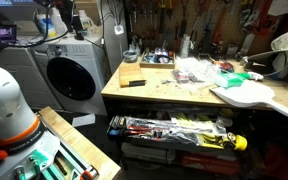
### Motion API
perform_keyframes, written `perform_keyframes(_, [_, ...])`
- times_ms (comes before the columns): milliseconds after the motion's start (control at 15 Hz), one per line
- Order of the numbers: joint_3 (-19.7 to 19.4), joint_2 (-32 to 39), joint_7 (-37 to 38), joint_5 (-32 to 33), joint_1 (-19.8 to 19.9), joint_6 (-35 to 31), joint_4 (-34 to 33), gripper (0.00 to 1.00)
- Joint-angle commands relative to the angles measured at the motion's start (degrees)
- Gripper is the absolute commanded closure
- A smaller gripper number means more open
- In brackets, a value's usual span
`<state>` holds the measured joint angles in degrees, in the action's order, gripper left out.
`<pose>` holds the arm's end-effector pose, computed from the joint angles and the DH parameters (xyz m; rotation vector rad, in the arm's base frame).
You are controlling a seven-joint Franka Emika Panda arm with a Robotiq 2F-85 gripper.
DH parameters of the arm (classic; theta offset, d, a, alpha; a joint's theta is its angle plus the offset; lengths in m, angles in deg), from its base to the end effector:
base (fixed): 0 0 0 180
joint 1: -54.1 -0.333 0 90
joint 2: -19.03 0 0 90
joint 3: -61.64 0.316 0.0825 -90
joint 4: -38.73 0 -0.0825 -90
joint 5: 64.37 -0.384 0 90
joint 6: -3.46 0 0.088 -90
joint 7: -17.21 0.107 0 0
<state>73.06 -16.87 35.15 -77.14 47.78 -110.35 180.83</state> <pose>0.3536 0.1347 0.5101 -3.0079 0.1666 -0.1429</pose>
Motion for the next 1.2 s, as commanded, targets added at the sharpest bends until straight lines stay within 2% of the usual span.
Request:
perform_keyframes(0, [-3.2,5.9,-5.5,2.5,2.4,-6.0,-2.6,0.00])
perform_keyframes(200, [-6.3,12.5,-13.2,2.9,2.1,-13.3,-5.7,0.00])
perform_keyframes(400, [-7.9,19.6,-18.8,2.0,1.3,-17.6,-9.9,0.00])
perform_keyframes(600, [-7.2,26.5,-20.5,2.1,1.1,-21.7,-14.5,0.00])
perform_keyframes(867, [-5.1,35.4,-18.0,6.0,0.8,-30.3,-19.8,0.00])
perform_keyframes(1067, [-4.8,40.9,-15.8,10.5,0.6,-35.2,-22.6,0.00])
perform_keyframes(1133, [-5.0,36.7,-17.9,7.4,0.7,-32.6,-19.9,0.00])
